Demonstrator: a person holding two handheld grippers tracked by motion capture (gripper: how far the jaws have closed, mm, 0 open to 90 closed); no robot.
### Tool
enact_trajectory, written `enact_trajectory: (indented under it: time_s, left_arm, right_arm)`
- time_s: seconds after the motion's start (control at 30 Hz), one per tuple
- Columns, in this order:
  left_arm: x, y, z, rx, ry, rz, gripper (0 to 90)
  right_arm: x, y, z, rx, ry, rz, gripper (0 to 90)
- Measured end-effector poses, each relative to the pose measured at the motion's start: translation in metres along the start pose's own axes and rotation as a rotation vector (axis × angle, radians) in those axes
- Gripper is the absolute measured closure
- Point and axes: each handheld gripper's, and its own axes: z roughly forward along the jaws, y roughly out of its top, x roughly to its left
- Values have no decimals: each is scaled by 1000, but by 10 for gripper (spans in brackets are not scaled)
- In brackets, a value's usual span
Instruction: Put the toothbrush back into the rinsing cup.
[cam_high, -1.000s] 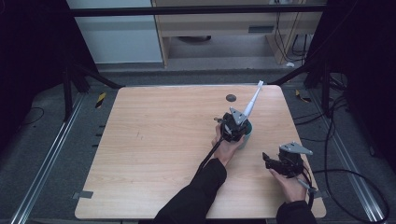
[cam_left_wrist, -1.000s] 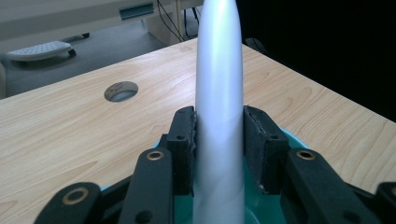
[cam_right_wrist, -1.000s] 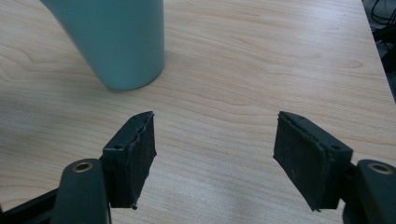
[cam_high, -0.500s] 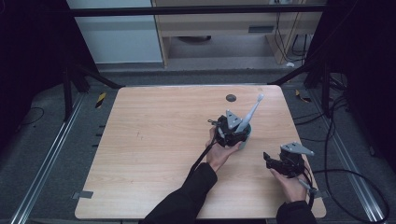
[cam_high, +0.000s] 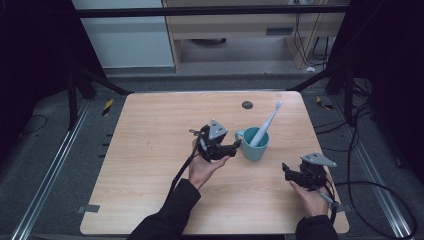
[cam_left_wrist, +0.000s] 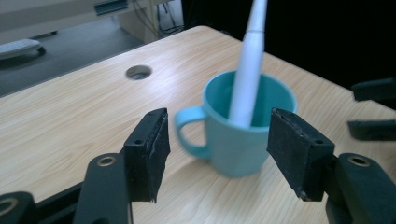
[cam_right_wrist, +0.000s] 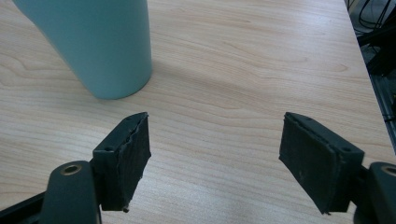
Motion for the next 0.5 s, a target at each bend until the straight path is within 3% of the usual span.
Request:
enact_trajectory:
  time_s: [0.33, 0.5]
  left_arm:
    - [30, -31, -41, 68, 43, 42, 325]
    - [45, -54, -64, 84, 64, 35, 298]
  right_arm:
    - [0, 0, -1, 1, -4, -7, 231]
    - [0, -3, -1, 4, -2, 9, 226]
